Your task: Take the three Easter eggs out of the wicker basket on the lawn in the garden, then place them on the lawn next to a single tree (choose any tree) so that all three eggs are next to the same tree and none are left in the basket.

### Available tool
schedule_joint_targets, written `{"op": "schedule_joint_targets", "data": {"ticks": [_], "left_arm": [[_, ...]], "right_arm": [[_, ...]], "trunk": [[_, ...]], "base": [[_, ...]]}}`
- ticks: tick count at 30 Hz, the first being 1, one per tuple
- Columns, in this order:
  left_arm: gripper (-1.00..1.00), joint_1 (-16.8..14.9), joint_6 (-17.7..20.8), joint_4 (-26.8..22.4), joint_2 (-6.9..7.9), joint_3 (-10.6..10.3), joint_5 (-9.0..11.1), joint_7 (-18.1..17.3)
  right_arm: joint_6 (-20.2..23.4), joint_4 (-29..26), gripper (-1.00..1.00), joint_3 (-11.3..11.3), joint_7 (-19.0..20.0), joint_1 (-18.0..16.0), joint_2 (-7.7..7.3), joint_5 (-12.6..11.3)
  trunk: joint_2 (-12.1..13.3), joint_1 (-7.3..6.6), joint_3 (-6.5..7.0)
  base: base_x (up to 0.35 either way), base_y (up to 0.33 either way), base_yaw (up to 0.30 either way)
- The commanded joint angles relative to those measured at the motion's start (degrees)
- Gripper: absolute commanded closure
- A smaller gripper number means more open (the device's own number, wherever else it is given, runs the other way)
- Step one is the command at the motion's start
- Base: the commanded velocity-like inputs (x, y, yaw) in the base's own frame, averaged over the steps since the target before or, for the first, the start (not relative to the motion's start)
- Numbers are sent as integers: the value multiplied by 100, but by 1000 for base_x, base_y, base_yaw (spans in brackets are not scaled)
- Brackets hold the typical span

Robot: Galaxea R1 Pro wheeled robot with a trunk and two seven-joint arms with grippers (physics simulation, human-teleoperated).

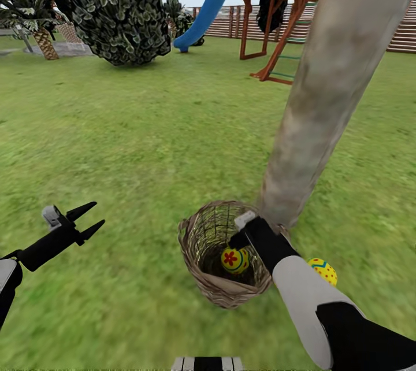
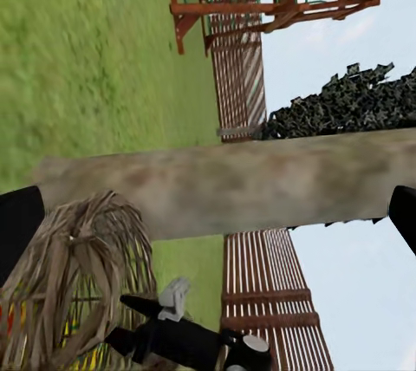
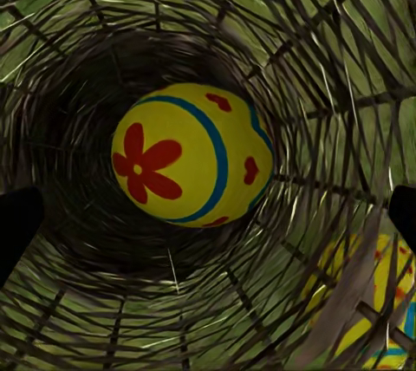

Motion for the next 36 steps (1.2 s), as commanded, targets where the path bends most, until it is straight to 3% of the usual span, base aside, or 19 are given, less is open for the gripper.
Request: {"op": "schedule_joint_targets", "data": {"ticks": [1, 3, 23, 27, 36], "left_arm": [[-100, -4, 30, 2, 0, 2, -10, -23], [-100, -4, 30, 2, -1, -3, -11, -21], [-100, -4, 30, 3, 4, 11, -8, -31], [-100, -4, 30, -2, 11, 19, -1, -38], [-100, -4, 30, -7, 12, 13, -2, -33]], "right_arm": [[19, 5, -100, 11, 16, -3, -1, 21], [29, 21, -100, 11, -19, -5, -2, -23], [215, -13, -100, -5, -2, 3, -24, -103], [313, 24, -100, -18, -25, 3, -36, -367], [318, -30, -100, -17, -101, 3, -27, -579]], "trunk": [[-4, 1, -27], [-6, 6, -72], [-6, 6, -28], [-6, 6, -27], [-18, 29, -226]], "base": [[0, 0, 0], [0, 0, 0], [97, 40, -58], [4, 2, -8], [0, 0, 0]]}}
